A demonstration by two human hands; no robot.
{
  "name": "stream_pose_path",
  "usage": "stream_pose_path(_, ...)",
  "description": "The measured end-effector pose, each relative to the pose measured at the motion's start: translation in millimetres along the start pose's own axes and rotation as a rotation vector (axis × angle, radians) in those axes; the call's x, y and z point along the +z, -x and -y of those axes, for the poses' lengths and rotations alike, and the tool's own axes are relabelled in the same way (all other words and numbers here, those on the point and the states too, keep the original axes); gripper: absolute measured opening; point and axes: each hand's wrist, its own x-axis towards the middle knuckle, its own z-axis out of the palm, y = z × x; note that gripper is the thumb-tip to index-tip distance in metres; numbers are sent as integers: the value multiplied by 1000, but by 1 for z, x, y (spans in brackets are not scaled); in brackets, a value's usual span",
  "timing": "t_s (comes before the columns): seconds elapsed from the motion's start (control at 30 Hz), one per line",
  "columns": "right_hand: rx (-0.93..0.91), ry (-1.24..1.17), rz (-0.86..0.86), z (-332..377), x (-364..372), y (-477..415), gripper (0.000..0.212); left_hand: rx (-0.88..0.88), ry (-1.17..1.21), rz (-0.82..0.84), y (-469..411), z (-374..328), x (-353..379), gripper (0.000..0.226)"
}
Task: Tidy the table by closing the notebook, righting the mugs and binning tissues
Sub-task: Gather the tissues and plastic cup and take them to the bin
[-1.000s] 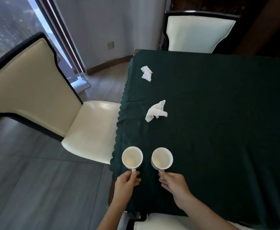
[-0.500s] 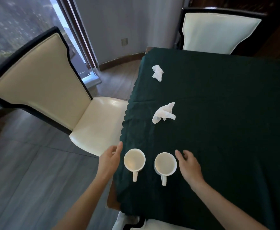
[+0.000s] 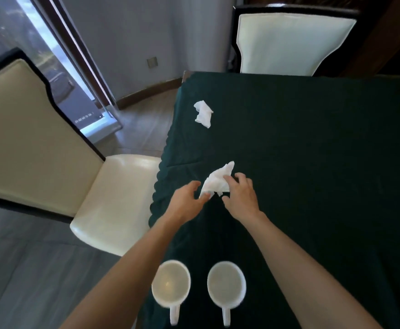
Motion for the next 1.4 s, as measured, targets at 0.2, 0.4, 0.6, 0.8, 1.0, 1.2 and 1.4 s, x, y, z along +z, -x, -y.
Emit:
stream_pose_path(0.2, -36, -76, 42, 6, 11, -40, 15, -123, 258, 2, -44, 10, 0, 74)
stream_pose_path(0.4, -17, -526, 36, 29, 10, -65, 26, -294, 909, 50, -74, 16, -4, 35)
stream_pose_path(0.6, -99, -522, 251, 32, -2, -111, 31, -314, 1180, 64, -97, 40, -2, 20)
stream_pose_path(0.8, -73, -333, -50, 36, -19, -196, 33, -417, 1177, 61, -105, 61, 11, 15)
stream_pose_path(1.0, -111, -64, 85, 45, -14, -269, 42, -397, 1157, 73, -112, 68, 14, 14)
stream_pose_path(1.2, -42, 44, -20, 49, -5, -281, 20, -387, 1150, 81, -112, 67, 14, 14)
stream_pose_path(1.4, -14, -441, -206, 50, -18, -223, 27, -431, 1142, 83, -104, 56, 4, 19)
